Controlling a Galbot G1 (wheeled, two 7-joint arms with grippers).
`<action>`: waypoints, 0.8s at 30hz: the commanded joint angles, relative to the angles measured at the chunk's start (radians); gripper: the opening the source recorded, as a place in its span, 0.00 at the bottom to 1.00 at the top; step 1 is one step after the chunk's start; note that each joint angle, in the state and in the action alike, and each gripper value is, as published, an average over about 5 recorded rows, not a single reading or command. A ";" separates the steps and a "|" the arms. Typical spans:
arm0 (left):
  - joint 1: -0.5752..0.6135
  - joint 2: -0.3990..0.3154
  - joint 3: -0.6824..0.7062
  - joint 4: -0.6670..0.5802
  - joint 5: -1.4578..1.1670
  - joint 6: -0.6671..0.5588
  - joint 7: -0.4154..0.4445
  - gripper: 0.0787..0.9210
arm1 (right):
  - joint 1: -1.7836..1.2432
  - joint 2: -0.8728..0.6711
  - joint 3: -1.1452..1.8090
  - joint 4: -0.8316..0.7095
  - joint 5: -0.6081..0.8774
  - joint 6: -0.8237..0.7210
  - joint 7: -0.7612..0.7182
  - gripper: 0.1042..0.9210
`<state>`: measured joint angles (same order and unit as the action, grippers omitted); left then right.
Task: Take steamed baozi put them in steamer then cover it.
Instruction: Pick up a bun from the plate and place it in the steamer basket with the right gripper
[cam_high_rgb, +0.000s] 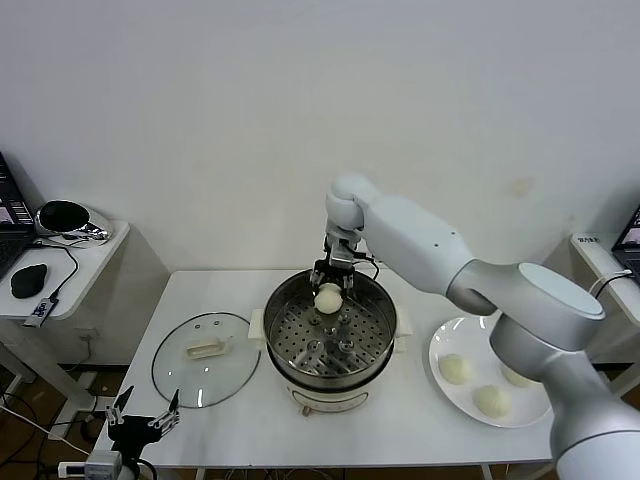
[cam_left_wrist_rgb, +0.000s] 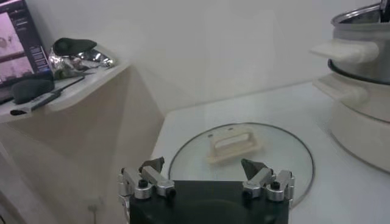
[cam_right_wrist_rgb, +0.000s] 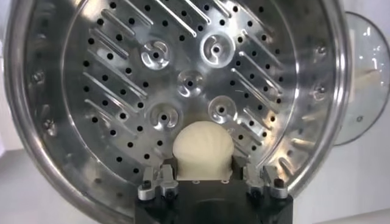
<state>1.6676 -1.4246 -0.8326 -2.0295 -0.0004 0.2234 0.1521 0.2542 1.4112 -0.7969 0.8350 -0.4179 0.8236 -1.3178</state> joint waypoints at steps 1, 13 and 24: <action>0.004 0.001 0.002 0.007 -0.001 -0.003 -0.001 0.88 | -0.013 0.001 0.005 -0.004 0.033 0.003 0.034 0.78; 0.002 0.006 0.004 0.015 -0.002 -0.004 0.000 0.88 | 0.113 -0.188 0.006 0.277 0.265 -0.368 -0.037 0.88; 0.001 0.021 0.013 0.018 -0.014 -0.004 0.003 0.88 | 0.315 -0.550 -0.116 0.557 0.535 -0.798 -0.057 0.88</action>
<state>1.6683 -1.4120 -0.8244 -2.0108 -0.0103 0.2185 0.1524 0.4422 1.0877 -0.8512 1.1968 -0.0634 0.3461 -1.3607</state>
